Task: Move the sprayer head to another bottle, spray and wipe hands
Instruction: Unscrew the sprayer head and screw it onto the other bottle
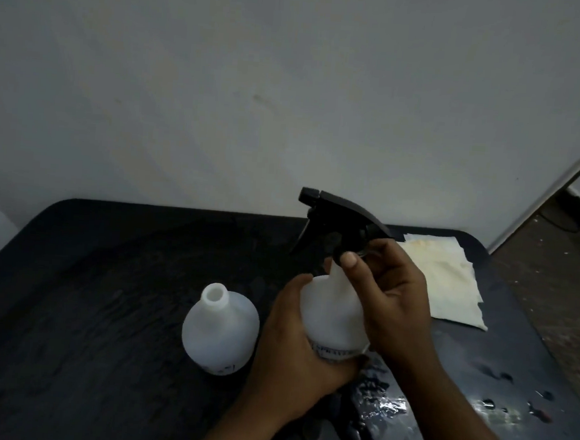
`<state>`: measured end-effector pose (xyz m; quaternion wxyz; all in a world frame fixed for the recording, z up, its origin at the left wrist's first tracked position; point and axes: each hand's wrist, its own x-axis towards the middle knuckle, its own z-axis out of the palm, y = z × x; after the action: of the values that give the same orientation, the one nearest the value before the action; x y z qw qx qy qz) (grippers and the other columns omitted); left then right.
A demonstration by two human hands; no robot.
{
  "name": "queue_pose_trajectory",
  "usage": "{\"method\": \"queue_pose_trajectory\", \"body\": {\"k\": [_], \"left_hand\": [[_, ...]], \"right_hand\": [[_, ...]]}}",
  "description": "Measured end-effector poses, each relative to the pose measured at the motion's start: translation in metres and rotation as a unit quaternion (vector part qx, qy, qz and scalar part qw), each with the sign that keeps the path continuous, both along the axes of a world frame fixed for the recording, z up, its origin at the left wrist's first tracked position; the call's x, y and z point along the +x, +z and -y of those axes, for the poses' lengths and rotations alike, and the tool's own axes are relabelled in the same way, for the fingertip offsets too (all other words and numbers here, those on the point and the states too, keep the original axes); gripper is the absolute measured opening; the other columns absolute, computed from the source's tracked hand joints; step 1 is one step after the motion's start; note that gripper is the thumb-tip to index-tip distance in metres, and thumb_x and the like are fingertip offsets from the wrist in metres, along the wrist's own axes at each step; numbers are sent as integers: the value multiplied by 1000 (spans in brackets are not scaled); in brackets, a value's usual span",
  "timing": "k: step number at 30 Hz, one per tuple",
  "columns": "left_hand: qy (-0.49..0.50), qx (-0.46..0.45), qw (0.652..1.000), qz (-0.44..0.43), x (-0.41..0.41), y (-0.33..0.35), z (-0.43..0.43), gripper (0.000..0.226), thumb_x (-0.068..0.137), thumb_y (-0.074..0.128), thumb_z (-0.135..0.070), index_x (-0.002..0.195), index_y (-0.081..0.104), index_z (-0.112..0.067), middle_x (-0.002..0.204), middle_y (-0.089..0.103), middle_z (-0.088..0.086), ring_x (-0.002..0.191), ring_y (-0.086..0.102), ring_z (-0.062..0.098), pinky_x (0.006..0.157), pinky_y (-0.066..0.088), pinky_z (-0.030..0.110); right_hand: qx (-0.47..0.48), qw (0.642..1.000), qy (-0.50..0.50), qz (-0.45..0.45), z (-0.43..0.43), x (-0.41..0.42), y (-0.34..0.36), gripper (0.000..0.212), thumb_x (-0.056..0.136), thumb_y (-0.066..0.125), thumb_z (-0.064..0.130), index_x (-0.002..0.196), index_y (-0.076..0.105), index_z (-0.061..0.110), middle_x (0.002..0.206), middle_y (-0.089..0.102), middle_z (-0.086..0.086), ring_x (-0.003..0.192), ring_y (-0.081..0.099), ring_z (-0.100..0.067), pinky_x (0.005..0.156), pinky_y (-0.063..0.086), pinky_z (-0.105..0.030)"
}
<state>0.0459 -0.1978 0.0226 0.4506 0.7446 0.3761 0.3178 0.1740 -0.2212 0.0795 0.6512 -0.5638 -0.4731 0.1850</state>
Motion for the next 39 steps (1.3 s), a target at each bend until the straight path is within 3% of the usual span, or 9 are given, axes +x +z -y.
{"method": "queue_pose_trajectory", "body": {"k": [3,7,12,15,21,26,32,37,39], "left_hand": [[-44,-14,999,-3,-5,6,-4,99,49,85,-64,130,29,-54,128,51,-25,113,56,-2,89,53,22],[-97,-51,994,6,-6,13,-7,86,52,89,-52,118,34,-62,118,54,-35,103,60,-8,77,52,11],[-130,-61,990,-2,-9,14,-10,90,50,89,-52,124,38,-54,119,60,-25,104,62,-3,83,56,23],[-147,-55,988,-4,-12,18,-13,87,51,89,-49,122,39,-57,120,58,-29,106,62,-4,84,55,20],[-135,-6,991,-12,-16,20,-20,86,52,88,-48,118,36,-65,119,54,-35,105,58,-10,78,45,6],[-124,-11,992,-10,-14,17,-20,87,51,88,-51,116,34,-69,120,53,-37,105,57,-11,77,46,5],[-124,-6,992,-11,-14,16,-20,89,52,88,-50,119,32,-67,122,52,-36,107,57,-11,79,47,6],[-122,-14,992,-3,-15,16,-21,88,53,90,-45,122,37,-60,120,56,-32,107,59,-7,80,49,9],[-116,-13,993,1,-15,16,-21,88,53,91,-45,125,39,-55,120,59,-29,107,60,-6,82,51,13]], "right_hand": [[-6,997,31,-66,1,6,3,16,75,73,32,83,66,20,66,66,-4,64,64,-7,59,50,-14],[-35,995,41,-87,3,11,3,30,77,70,31,90,71,4,85,69,-29,82,69,-37,71,56,-36],[-52,993,78,-78,5,11,4,25,82,65,34,93,74,13,88,78,-6,85,74,-19,73,57,-26],[-56,984,129,-111,8,14,7,25,86,59,29,97,73,11,90,77,-7,89,73,-21,75,57,-28],[-45,966,160,-199,8,15,8,34,94,48,21,125,57,10,123,62,-29,117,60,-41,99,49,-53],[-54,961,153,-222,6,16,4,37,89,46,16,121,54,0,120,57,-38,112,56,-53,97,46,-61],[-38,972,165,-165,3,13,5,29,80,64,11,109,62,9,106,73,-19,103,69,-33,87,56,-34],[-19,959,168,-225,1,15,4,44,85,64,27,127,58,16,127,64,-18,118,56,-47,99,47,-56],[-10,947,167,-273,1,18,3,42,88,54,21,130,54,15,128,63,-19,116,50,-58,97,43,-63]]}}
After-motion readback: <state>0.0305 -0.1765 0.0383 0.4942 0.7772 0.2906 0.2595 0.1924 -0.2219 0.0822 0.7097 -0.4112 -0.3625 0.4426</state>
